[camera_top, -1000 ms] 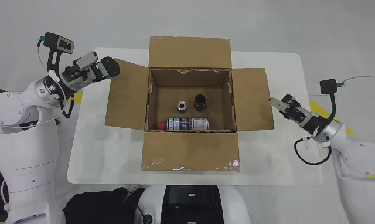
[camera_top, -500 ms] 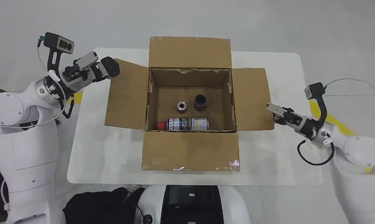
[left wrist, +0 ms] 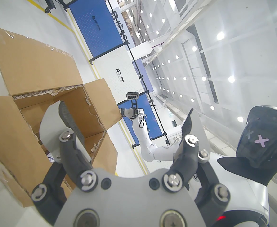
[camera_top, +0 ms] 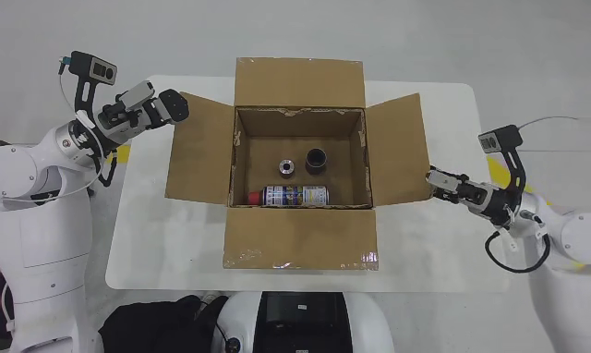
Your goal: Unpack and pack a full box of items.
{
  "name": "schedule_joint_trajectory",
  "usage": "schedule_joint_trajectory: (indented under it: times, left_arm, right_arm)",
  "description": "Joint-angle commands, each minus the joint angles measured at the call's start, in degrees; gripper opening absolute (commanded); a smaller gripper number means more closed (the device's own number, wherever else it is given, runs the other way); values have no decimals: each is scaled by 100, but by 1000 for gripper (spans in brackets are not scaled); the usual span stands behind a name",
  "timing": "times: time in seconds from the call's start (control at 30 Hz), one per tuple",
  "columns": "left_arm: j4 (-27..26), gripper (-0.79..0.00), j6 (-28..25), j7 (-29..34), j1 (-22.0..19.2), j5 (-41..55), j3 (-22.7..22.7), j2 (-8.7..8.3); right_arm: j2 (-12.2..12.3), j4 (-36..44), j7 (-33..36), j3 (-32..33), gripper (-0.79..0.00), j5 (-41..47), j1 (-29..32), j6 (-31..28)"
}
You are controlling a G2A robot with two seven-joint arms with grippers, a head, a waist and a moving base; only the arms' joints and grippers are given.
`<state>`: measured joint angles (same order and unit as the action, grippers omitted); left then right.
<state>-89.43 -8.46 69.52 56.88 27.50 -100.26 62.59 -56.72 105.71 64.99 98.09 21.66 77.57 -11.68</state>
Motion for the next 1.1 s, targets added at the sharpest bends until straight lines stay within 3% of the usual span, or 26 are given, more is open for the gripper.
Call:
schedule_joint_trajectory:
  times: [0.0, 0.43, 0.63, 1.07]
  left_arm:
    - [0, 0, 0, 0, 0, 0, 0, 0]
    - [0, 0, 0, 0, 0, 0, 0, 0]
    - [0, 0, 0, 0, 0, 0, 0, 0]
    - [0, 0, 0, 0, 0, 0, 0, 0]
  right_arm:
    - [8, 87, -7, -13, 0, 5, -26, 1]
    - [37, 583, -53, -404, 0, -56, -381, -7]
    - [6, 722, -206, -1050, 0, -222, -682, 35]
    - [-68, 847, -617, -2254, 0, -1508, -1349, 227]
